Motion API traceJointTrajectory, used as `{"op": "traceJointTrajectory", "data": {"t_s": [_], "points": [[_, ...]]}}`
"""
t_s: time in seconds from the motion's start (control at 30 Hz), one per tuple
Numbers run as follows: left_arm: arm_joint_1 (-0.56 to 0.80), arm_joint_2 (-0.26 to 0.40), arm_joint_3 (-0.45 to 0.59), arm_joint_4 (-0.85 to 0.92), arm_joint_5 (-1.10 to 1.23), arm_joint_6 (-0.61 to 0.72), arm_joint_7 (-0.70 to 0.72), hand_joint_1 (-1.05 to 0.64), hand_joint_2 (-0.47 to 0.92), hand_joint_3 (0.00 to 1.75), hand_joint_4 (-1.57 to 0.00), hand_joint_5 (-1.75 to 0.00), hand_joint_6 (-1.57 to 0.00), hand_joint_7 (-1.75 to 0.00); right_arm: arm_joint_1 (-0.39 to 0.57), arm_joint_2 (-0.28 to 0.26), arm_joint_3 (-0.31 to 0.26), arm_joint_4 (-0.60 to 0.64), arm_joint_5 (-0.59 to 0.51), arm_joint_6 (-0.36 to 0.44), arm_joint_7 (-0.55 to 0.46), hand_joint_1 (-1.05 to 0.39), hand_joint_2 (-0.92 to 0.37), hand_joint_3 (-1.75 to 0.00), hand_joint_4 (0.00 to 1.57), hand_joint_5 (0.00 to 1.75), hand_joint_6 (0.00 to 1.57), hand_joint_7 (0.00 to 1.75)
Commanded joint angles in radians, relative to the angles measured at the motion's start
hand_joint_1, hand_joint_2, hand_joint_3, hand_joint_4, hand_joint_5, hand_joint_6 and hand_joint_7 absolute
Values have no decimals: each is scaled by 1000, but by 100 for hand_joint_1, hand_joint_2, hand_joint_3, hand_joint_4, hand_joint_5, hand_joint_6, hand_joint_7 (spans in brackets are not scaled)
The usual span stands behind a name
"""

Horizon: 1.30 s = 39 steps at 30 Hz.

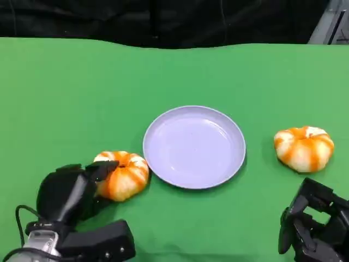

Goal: Grasp the bread from the table and place it into the plate.

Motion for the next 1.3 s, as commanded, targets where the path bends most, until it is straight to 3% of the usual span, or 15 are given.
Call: {"op": "traceJointTrajectory", "data": {"t_s": [0.03, 0.27, 0.37, 0.5, 0.6, 0.7, 0.93, 1.13, 1.27, 1.3], "points": [[12, 42, 47, -83, -51, -10, -32, -5, 82, 61, -73, -174, -62, -172, 4, -5, -7, -10, 4, -3, -2, -14, -64, -107, 86, 175, 71, 166], [83, 95, 118, -344, -77, 39, -116, -4, 76, 72, -73, -175, -63, -168, -1, -5, -9, -4, 1, -5, -2, -15, -64, -107, 86, 175, 70, 167], [119, 116, 167, -498, -66, 79, -125, 2, 60, 86, -76, -175, -68, -164, -4, -10, -12, -1, 5, 0, 3, -15, -64, -106, 86, 175, 70, 167], [132, 119, 202, -621, -73, 124, -184, -2, 55, 104, -75, -175, -67, -165, -9, -11, -18, 12, 6, -10, 10, -15, -65, -106, 85, 175, 69, 167], [132, 111, 215, -691, -73, 151, -228, -5, 54, 107, -73, -175, -65, -165, -14, -10, -22, 21, 5, -14, 13, -15, -65, -104, 86, 175, 69, 167], [64, 69, 172, -660, -47, 134, -230, -7, 56, 105, -73, -175, -63, -168, -18, -14, -23, 27, -3, -14, 14, -15, -65, -104, 86, 175, 70, 167], [-63, -26, 106, -551, -42, 144, -282, -8, 65, 86, -71, -175, -69, -155, -19, -7, -19, 36, -7, -18, 12, -15, -65, -104, 87, 175, 70, 168], [-202, -92, 42, -344, -45, 139, -345, -12, 75, 68, -69, -175, -76, -139, -18, 3, -7, 43, -18, -33, 6, -14, -64, -105, 87, 175, 71, 166], [-280, -148, 17, -137, -85, 62, -355, -9, 80, 60, -68, -175, -72, -148, -10, 12, -3, 37, -9, -37, 9, -15, -63, -105, 87, 175, 72, 165], [-291, -162, 14, -82, -93, 35, -342, -8, 80, 59, -67, -174, -74, -144, -8, 14, -3, 37, -10, -44, 10, -15, -62, -105, 87, 175, 72, 165]]}}
